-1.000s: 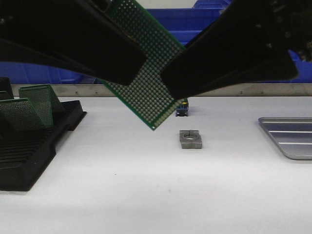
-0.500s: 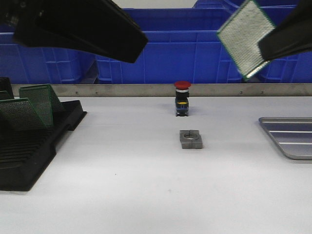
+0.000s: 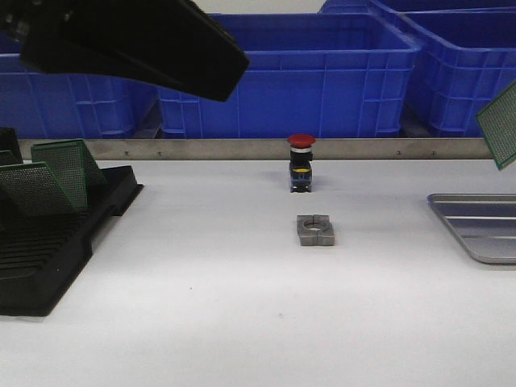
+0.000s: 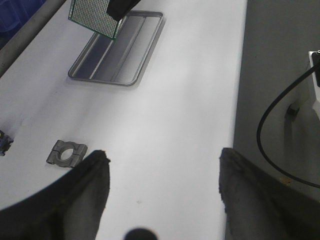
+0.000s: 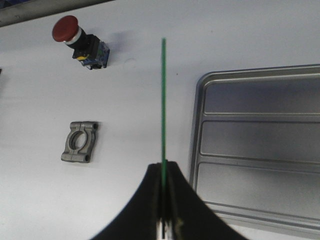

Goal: Place circuit board on tray
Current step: 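Carry the board with the right gripper and lower it onto the metal tray, then open the right gripper and lift it away from the tray, then move the left gripper back down to the black rack, then grasp another green circuit board in the rack with the left gripper, then lift the board and pass it to the right gripper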

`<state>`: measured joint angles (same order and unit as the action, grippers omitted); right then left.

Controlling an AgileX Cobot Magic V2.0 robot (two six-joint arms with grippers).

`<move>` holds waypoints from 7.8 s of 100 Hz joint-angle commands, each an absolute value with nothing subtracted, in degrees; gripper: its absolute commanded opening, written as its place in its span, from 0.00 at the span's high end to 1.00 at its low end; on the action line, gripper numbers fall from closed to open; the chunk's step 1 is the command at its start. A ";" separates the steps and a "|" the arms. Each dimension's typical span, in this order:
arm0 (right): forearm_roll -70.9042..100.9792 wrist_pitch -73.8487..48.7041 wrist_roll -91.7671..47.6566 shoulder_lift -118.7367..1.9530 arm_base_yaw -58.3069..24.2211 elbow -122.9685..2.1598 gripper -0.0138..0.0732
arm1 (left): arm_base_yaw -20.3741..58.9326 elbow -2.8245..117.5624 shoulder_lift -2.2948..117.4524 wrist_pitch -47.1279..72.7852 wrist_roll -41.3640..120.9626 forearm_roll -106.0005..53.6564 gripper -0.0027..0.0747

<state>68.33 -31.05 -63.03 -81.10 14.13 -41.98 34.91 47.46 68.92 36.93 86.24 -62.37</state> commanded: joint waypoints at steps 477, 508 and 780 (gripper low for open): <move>67.44 -26.81 -75.09 -22.23 -3.25 -18.98 0.91 | 10.20 48.95 87.72 2.24 82.48 -24.84 0.99; 67.44 -26.64 -75.09 -22.23 -3.25 -18.98 0.91 | 10.80 48.95 77.63 7.71 82.48 -25.63 0.99; 68.29 -32.18 -84.66 -76.73 -27.69 -45.81 0.91 | 40.15 48.95 69.91 23.24 83.05 -48.33 0.34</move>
<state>65.77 -32.56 -88.43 -77.99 -30.60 -43.94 39.80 47.33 71.64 27.80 83.38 -46.21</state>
